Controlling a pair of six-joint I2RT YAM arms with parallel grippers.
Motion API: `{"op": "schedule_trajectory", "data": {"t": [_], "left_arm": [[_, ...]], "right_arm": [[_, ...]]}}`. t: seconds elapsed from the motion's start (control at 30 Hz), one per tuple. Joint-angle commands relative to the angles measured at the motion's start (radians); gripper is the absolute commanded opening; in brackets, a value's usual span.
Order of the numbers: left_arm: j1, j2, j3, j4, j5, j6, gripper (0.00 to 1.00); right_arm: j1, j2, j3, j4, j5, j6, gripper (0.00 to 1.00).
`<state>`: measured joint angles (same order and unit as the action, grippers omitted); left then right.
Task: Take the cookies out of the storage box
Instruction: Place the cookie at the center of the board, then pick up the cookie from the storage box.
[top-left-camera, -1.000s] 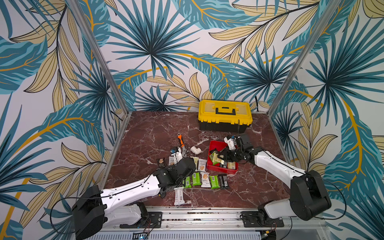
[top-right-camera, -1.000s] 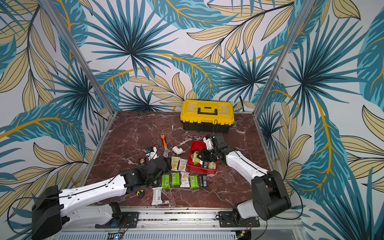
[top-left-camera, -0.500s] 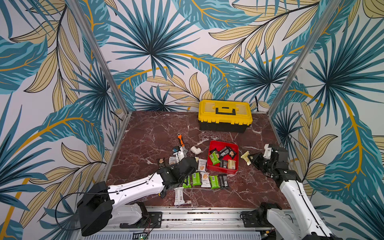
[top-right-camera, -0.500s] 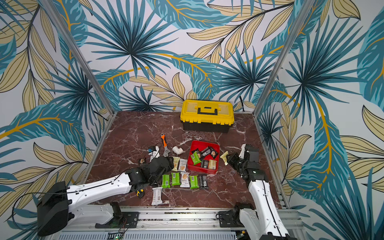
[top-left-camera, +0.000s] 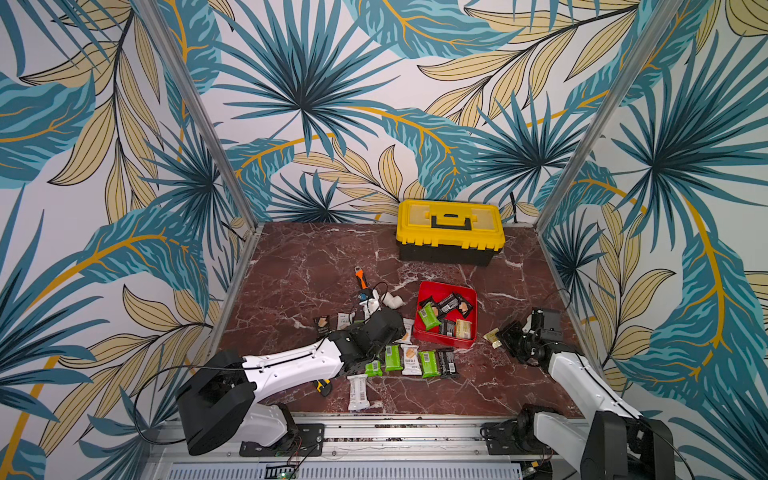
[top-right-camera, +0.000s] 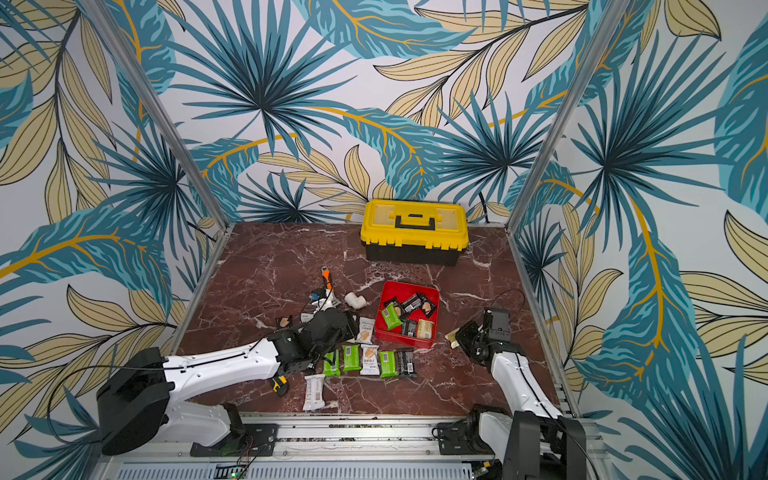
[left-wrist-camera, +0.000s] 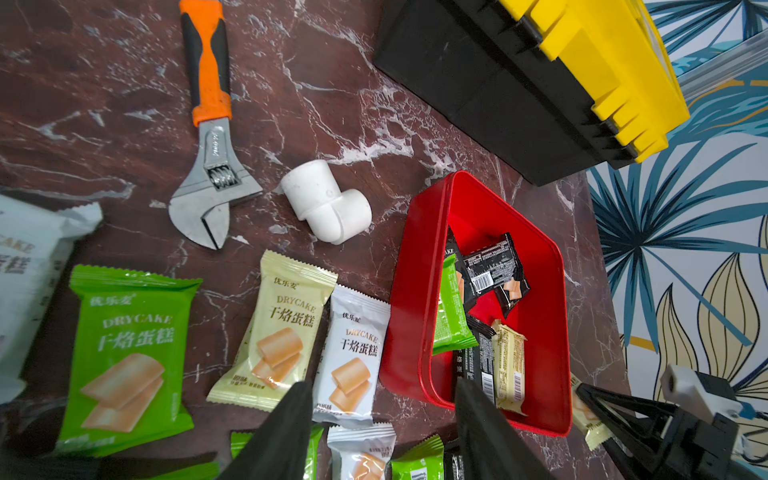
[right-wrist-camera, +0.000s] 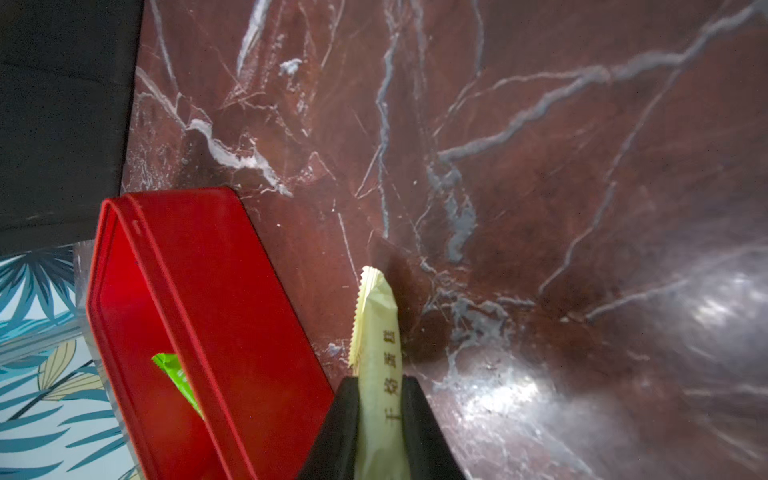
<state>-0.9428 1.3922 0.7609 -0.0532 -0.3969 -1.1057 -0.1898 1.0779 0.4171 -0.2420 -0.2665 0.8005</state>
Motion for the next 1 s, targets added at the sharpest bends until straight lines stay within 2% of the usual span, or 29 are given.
{"op": "schedule_trajectory", "data": {"t": [0.0, 0.17, 0.3, 0.43, 0.5, 0.77, 0.97], "left_arm": [[0.008, 0.025, 0.066, 0.046, 0.025, 0.024, 0.60], [0.014, 0.075, 0.086, 0.095, 0.065, 0.051, 0.61], [0.025, 0.109, 0.082, 0.182, 0.131, 0.083, 0.62], [0.026, 0.135, 0.048, 0.309, 0.159, 0.095, 0.63], [0.028, 0.150, 0.047, 0.333, 0.162, 0.095, 0.63], [0.039, 0.143, 0.025, 0.326, 0.118, 0.052, 0.63], [0.047, 0.081, -0.027, 0.289, 0.050, 0.005, 0.63]], "right_arm": [[-0.013, -0.005, -0.030, 0.042, 0.046, 0.012, 0.31], [-0.018, -0.087, -0.007, -0.091, 0.129, -0.022, 0.48], [-0.016, -0.162, 0.072, -0.221, 0.179, -0.096, 0.50], [0.006, -0.158, 0.171, -0.272, 0.141, -0.209, 0.51], [0.061, -0.112, 0.236, -0.297, 0.129, -0.269, 0.51], [0.431, 0.186, 0.514, -0.365, 0.234, -0.504, 0.52], [0.599, 0.436, 0.670, -0.427, 0.274, -0.625, 0.57]]}}
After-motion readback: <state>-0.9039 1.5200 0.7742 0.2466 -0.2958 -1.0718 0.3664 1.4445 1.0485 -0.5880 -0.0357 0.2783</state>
